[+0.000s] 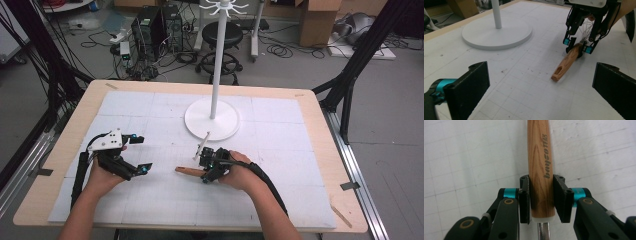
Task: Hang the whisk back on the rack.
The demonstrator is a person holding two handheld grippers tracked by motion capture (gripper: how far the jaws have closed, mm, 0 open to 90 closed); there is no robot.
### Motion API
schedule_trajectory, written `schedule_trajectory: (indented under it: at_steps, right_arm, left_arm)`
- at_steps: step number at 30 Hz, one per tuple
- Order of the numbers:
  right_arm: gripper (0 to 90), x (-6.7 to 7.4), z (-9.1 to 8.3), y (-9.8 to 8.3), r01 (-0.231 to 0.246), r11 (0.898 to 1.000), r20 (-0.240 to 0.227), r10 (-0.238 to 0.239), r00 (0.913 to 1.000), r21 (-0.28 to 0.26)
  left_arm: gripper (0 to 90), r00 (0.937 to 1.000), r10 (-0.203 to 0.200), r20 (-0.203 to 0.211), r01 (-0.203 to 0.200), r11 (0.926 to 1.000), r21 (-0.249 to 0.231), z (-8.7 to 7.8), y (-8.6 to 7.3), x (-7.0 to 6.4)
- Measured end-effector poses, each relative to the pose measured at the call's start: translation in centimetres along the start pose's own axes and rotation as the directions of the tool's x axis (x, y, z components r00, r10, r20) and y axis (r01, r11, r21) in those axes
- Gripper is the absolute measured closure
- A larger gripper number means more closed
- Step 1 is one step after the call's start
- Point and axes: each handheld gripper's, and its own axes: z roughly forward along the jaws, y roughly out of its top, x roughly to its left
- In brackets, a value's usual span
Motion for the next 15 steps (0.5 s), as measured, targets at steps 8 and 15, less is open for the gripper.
schedule_trajectory:
  at_steps: [8,15]
  right_arm:
    - [69.1,0.1,-2.1,-0.1,-0.004,0.994,0.033,0.008,0.9994,-0.106]
    - [69.3,-0.2,-4.3,-0.4,-0.016,0.977,0.071,0.031,0.997,-0.212]
  left_arm:
    - [1.7,1.0,0.001,0.0,-0.001,1.0,0.001,0.0,0.0,0.0]
    - [1.7,1.0,0.0,-0.001,0.0,1.0,-0.001,0.0,0.0,0.0]
